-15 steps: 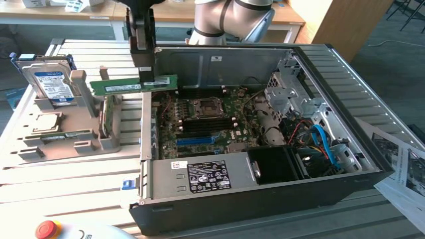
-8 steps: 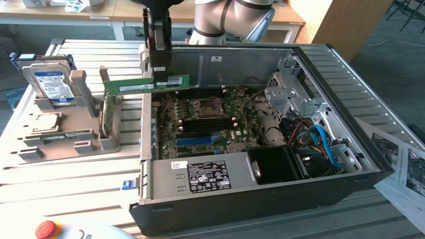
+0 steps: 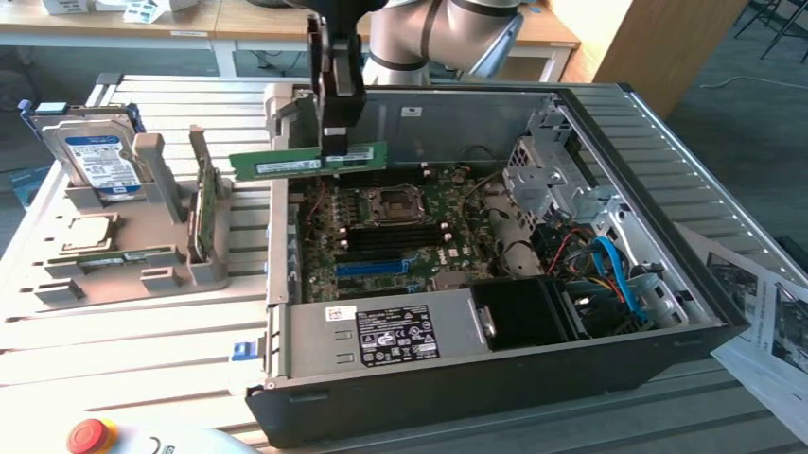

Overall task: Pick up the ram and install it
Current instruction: 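Pick up the ram and move it above insertion slot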

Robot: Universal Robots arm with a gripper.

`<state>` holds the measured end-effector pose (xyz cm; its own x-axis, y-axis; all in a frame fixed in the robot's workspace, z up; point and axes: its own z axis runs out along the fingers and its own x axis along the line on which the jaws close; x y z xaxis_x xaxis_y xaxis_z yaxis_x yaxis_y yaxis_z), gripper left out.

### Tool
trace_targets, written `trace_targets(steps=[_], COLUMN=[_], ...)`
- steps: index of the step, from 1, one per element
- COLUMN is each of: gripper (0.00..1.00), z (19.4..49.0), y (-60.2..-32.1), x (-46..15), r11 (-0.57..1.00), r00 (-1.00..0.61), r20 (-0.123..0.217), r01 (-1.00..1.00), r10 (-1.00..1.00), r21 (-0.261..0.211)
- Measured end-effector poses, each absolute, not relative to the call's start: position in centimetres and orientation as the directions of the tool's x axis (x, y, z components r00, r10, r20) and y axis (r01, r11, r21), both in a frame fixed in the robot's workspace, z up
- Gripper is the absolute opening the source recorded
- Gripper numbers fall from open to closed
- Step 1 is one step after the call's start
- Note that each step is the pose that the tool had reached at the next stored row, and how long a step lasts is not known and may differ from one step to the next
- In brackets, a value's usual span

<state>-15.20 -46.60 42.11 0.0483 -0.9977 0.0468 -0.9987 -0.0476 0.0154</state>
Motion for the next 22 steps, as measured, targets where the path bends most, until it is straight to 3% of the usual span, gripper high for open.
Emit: trace_targets(steps=[22], gripper=[0.12], z=[42.1], y=[-46.8], x=[-8.7], r11=[-0.048], r00=[0.048], r20=[0.047], r01=[-0.999], r10=[-0.998], r21=[0.016])
